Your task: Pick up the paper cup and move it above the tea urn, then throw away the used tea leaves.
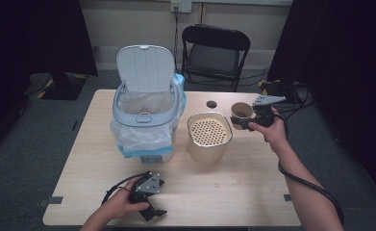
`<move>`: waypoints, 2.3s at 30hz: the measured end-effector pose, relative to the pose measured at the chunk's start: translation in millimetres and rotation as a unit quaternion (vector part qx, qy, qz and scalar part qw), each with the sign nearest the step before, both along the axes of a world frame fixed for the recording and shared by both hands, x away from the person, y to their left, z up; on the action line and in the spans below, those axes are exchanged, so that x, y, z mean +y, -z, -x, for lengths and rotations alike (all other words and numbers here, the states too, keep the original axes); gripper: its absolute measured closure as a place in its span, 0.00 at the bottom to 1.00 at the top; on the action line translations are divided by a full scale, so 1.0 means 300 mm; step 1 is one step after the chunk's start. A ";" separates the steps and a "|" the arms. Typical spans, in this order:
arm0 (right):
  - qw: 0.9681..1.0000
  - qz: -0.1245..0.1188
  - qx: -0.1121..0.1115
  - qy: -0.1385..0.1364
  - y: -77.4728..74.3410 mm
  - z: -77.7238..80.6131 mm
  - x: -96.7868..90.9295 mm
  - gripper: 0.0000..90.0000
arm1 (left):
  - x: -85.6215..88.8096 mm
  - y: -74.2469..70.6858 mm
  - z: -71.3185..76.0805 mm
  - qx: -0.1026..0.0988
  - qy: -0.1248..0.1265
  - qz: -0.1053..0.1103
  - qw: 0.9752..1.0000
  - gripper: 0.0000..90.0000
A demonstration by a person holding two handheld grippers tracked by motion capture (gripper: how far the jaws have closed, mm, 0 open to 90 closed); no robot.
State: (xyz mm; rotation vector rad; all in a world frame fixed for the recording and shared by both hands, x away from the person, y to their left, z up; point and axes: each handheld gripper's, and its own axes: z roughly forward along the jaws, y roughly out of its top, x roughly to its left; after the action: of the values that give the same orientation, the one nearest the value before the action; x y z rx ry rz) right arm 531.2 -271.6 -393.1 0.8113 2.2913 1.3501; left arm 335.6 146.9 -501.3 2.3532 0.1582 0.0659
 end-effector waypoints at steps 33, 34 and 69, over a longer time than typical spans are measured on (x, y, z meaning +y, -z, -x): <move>1.000 -0.007 -0.017 0.002 -0.076 -0.078 0.044 0.30 | 0.003 -0.002 0.000 -0.004 -0.002 -0.004 1.000 0.00; 1.000 -0.007 -0.018 0.003 -0.077 -0.080 0.045 0.29 | 0.003 -0.004 -0.001 -0.005 0.000 -0.007 1.000 0.00; 0.998 0.001 -0.067 -0.009 -0.099 -0.137 0.135 0.30 | 0.005 -0.006 -0.001 -0.005 -0.001 -0.013 1.000 0.00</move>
State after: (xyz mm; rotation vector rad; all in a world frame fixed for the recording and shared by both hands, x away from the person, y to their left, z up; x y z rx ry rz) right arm 572.2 -231.1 -363.4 0.6796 2.2000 1.3667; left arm 336.0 148.4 -499.6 2.3774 0.1551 0.0816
